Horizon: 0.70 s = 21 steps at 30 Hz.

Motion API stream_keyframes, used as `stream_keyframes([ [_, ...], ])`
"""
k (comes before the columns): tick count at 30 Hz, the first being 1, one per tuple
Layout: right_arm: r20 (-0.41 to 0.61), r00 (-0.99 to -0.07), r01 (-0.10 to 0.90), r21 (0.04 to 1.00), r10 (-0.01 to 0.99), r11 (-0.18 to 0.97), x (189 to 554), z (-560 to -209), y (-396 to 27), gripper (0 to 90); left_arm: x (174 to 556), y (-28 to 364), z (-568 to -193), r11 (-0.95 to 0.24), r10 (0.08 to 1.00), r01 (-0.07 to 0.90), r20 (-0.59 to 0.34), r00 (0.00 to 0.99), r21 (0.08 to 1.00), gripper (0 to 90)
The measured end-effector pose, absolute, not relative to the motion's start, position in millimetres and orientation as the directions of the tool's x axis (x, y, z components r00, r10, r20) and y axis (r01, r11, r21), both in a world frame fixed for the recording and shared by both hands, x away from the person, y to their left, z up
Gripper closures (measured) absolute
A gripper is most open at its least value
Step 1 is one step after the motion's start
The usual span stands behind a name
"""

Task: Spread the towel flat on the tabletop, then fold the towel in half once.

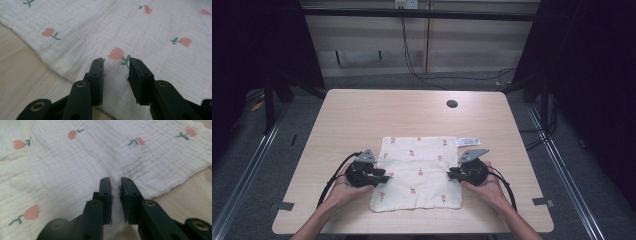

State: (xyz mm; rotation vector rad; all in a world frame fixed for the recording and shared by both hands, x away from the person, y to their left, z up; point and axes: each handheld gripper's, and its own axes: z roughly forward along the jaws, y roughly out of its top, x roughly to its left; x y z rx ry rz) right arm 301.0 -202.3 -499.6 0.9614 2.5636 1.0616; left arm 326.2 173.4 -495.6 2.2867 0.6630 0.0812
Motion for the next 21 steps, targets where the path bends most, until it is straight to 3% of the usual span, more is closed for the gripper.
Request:
stream_keyframes([
  [4, 0.072, -0.764, 0.509, 0.678, 0.641, 0.53, 297, -498, -207, 84.1, 324, 172, -495, -0.604, 0.483, 0.424, -0.113, 0.868, 0.675, 69.4],
  [5, 0.092, -0.76, 0.52, 0.679, 0.644, 0.517, 293, -499, -213, 85.0, 323, 172, -495, -0.614, 0.465, 0.412, -0.114, 0.878, 0.674, 82.8],
  [7, 0.097, -0.762, 0.521, 0.679, 0.64, 0.518, 289, -498, -216, 85.0, 319, 169, -495, -0.638, 0.426, 0.388, -0.115, 0.897, 0.665, 89.0],
  [16, 0.109, -0.778, 0.525, 0.656, 0.619, 0.543, 272, -495, -219, 83.9, 304, 171, -494, -0.647, 0.39, 0.384, -0.147, 0.909, 0.659, 90.0],
  [18, 0.105, -0.774, 0.526, 0.655, 0.625, 0.542, 271, -495, -220, 80.3, 302, 175, -494, -0.635, 0.405, 0.4, -0.157, 0.901, 0.661, 90.0],
  [19, 0.114, -0.772, 0.528, 0.662, 0.625, 0.532, 271, -495, -220, 70.1, 302, 176, -494, -0.635, 0.403, 0.397, -0.155, 0.902, 0.662, 89.2],
  [20, 0.114, -0.772, 0.528, 0.662, 0.625, 0.532, 271, -495, -220, 70.1, 302, 177, -495, -0.63, 0.404, 0.396, -0.154, 0.902, 0.668, 89.2],
  [21, 0.111, -0.766, 0.526, 0.674, 0.633, 0.519, 271, -492, -222, 69.4, 303, 178, -495, -0.61, 0.411, 0.413, -0.176, 0.895, 0.676, 82.0],
])
